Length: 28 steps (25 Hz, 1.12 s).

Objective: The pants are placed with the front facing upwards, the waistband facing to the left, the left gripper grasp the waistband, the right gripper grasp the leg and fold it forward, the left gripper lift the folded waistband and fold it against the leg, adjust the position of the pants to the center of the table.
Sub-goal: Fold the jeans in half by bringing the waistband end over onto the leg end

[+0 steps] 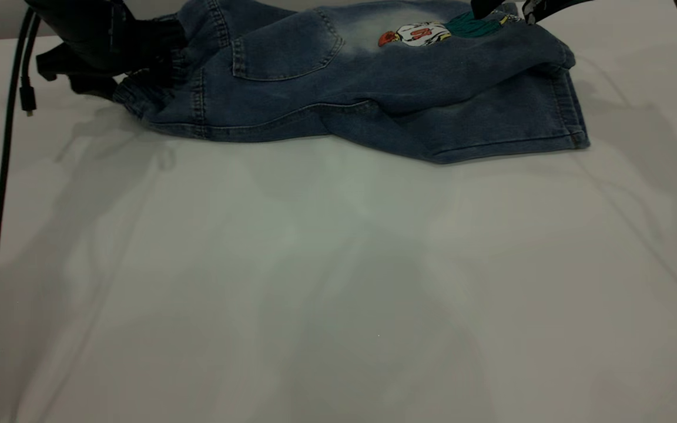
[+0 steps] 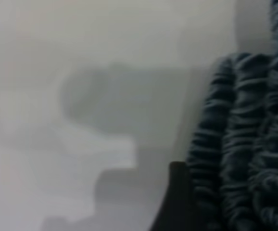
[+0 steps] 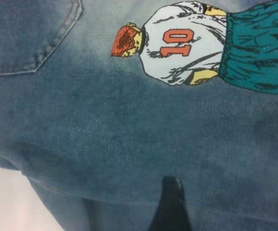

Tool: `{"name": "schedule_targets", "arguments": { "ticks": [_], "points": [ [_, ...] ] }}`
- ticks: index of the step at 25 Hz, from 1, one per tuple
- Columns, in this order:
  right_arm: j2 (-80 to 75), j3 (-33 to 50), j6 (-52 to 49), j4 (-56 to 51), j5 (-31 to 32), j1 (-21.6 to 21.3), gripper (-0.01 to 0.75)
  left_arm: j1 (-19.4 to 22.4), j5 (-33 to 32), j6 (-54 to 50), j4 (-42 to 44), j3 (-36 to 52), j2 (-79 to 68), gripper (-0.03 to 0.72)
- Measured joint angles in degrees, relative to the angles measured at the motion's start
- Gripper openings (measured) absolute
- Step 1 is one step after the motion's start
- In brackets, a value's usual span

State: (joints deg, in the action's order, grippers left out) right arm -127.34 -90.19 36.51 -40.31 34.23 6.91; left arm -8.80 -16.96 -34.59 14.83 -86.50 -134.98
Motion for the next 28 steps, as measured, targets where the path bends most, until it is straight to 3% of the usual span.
{"name": "schedule_targets", "arguments": {
  "ticks": [7,8,15,21,28],
  "points": [
    [0.0,0.0,-0.06,-1.04,0.0,0.0,0.501,-0.55,0.83,-0.36,-0.29,0.05,0.0,0.118],
    [0.0,0.0,0.01,-1.68,-0.05,0.0,0.501,-0.55,0.77,-0.36,-0.29,0.05,0.08,0.101],
    [-0.07,0.0,2.06,-5.49,-2.95,1.47,0.501,-1.02,-1.63,1.36,0.01,0.16,4.44,0.061],
    [-1.94,-1.22,4.22,-9.72,-7.7,4.99,0.501,-1.86,-8.52,7.44,0.02,0.16,10.21,0.058],
    [-7.82,-7.95,4.05,-12.36,-5.26,9.76,0.499,-2.67,-14.0,11.7,0.04,0.11,10.83,0.058]
  ]
}}
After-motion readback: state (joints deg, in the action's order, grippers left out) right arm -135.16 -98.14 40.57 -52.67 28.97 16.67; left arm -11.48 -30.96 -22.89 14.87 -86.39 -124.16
